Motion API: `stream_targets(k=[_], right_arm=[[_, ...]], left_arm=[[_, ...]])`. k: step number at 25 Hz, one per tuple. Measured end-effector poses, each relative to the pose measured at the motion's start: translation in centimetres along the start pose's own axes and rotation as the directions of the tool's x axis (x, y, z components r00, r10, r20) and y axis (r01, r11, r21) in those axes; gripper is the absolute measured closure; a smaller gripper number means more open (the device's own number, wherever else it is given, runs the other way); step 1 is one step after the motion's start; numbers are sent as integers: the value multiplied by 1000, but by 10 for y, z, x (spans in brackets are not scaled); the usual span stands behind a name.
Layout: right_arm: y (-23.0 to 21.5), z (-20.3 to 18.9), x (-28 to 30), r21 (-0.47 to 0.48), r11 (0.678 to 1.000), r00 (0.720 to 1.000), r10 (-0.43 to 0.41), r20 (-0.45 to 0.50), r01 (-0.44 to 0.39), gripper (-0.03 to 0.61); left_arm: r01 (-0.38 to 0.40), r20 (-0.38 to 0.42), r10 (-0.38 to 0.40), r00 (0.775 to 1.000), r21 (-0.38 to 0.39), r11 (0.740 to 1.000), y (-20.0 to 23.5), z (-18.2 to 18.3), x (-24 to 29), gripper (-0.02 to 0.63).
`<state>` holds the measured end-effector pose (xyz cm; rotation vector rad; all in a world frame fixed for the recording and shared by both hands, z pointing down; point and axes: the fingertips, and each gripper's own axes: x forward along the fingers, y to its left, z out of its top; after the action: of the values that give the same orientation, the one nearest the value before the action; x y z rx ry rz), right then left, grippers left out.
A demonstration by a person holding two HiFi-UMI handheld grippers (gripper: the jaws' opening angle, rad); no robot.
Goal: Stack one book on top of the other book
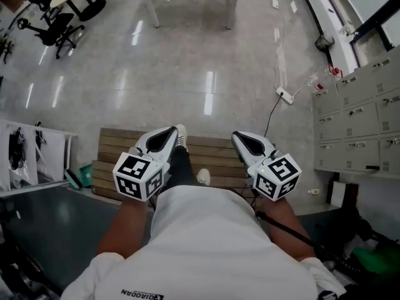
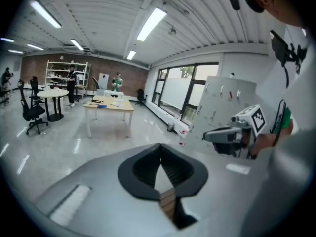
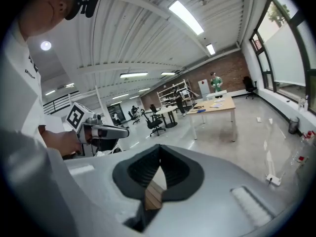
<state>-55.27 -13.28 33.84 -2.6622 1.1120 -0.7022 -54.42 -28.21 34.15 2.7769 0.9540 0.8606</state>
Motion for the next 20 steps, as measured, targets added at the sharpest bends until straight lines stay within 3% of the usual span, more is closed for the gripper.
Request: stream_targets(k=[7, 13, 20], right_arm=[[-58, 4, -24, 77, 986, 987, -153, 57, 148, 577], [-129, 2, -27, 130, 959, 962, -264, 67, 253, 577], [-233, -2, 30, 100, 947, 947, -312, 80, 304, 577]], left_arm=[[131, -49, -127, 991, 87, 988, -18, 36, 65, 607], [239, -71, -231, 970, 141, 961, -26, 58, 140, 607], [261, -26, -261, 965, 177, 949, 14, 63, 269, 607]])
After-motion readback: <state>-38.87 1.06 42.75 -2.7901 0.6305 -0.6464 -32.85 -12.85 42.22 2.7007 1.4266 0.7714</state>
